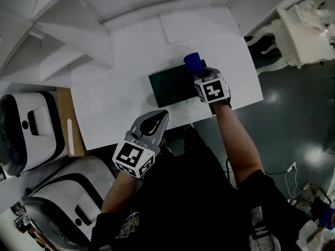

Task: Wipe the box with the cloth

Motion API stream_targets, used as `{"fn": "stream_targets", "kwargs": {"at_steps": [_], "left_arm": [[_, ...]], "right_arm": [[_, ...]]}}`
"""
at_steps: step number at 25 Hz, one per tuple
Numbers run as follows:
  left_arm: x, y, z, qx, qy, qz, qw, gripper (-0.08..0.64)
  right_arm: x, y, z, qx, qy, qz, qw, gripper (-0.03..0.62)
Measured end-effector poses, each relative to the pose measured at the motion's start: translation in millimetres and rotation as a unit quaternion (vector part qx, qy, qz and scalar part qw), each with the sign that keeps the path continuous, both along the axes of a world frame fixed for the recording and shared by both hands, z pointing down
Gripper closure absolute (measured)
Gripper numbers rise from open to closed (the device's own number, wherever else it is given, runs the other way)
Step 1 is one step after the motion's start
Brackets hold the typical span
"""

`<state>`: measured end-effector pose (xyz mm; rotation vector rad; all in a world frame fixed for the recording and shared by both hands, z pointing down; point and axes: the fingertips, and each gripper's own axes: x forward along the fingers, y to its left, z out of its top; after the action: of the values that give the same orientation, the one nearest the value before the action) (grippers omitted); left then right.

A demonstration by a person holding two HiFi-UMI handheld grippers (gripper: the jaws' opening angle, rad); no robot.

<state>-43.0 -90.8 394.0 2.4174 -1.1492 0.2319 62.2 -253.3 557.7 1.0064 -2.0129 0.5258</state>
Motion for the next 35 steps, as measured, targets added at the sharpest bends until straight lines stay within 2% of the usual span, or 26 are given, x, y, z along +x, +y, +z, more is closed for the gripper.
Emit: {"fn": "stream_targets", "kwargs": {"at_steps": [6,15,24,35], "left_arm": [[5.6,0.1,-0.2,0.002,0.001,0.001,1.0000,0.558],[10.2,-0.2,-1.9,0.005,0.002,0.004,1.0000,0.558],[13.3,1.6,-5.1,0.008,0.000,0.008,0.9999,0.558],[23.1,2.5,-10.3,0.015,-0.001,0.023,0.9996,0.558]], "right_arm": [[7.6,0.0,-2.1,0.010,0.025,-0.005,1.000,0.457],[13.6,1.4,-6.2,0.014,0.037,-0.008,0.999,0.459],[23.6,2.9,-16.4,0.026,0.021,0.002,0.999,0.459],[57.8,13.0,-42.5,0.057,-0.007,0.034,0.998,0.459]]}}
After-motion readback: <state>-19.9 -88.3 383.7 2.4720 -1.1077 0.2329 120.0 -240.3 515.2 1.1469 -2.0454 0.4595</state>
